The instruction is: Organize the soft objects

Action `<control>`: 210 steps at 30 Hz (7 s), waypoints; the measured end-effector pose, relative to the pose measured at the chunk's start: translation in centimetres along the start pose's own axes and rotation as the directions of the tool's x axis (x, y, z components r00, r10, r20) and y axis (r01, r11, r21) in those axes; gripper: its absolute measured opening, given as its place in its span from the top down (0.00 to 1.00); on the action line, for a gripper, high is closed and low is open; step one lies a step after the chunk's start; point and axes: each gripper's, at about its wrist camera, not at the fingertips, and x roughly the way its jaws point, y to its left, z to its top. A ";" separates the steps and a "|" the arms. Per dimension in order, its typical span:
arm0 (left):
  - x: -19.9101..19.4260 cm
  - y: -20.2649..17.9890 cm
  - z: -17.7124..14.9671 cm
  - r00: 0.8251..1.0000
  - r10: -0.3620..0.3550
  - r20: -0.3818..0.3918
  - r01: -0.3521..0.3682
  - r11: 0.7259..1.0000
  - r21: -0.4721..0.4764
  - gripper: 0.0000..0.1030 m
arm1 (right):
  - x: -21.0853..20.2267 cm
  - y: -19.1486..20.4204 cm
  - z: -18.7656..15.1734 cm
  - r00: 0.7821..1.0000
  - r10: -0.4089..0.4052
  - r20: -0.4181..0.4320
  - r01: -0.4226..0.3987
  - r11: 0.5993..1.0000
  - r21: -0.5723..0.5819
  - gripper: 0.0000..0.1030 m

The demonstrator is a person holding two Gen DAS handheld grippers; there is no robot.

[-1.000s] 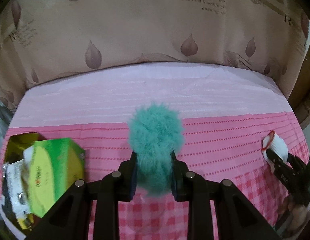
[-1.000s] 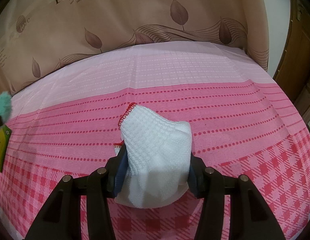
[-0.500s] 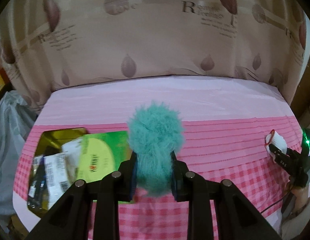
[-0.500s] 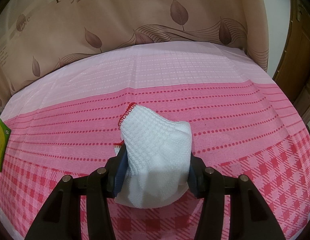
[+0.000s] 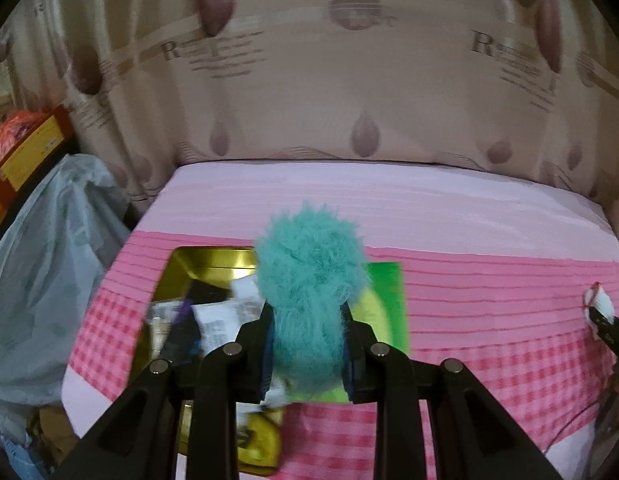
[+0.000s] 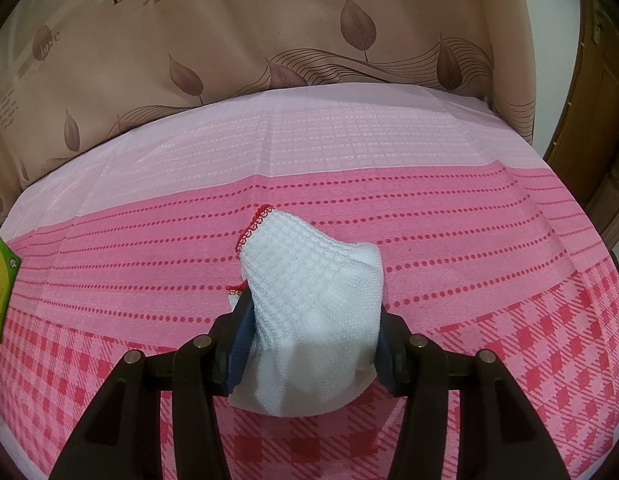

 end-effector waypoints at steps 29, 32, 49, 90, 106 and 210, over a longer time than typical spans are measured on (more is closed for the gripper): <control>9.7 10.1 0.2 0.983 0.064 -0.173 -0.088 0.987 -0.136 0.68 | 0.0 -0.1 -0.1 1.000 -0.007 0.001 0.007 1.000 -0.003 0.52; 10.0 10.0 0.1 0.983 0.071 -0.167 -0.091 0.989 -0.119 0.62 | 0.0 -0.1 -0.1 1.000 -0.007 0.001 0.007 1.000 -0.003 0.52; 8.3 9.2 -0.5 0.984 0.112 -0.138 -0.121 0.991 -0.063 0.53 | 0.0 -0.2 -0.1 1.000 -0.012 0.001 0.012 1.000 -0.003 0.51; -3.3 14.7 -10.9 0.978 0.209 0.005 -0.206 0.968 -0.145 0.43 | -2.6 4.4 -0.3 1.000 0.010 0.009 -0.010 0.999 -0.050 0.54; -3.6 16.8 -11.4 0.981 0.191 0.015 -0.182 0.955 -0.233 0.43 | -10.9 24.9 -0.7 0.936 0.351 0.015 -0.319 0.868 -0.381 0.54; -5.0 12.7 -11.3 0.994 0.051 0.099 -0.040 0.994 -0.104 0.42 | -14.8 41.7 -11.9 0.932 0.358 -0.045 -0.336 0.813 -0.476 0.01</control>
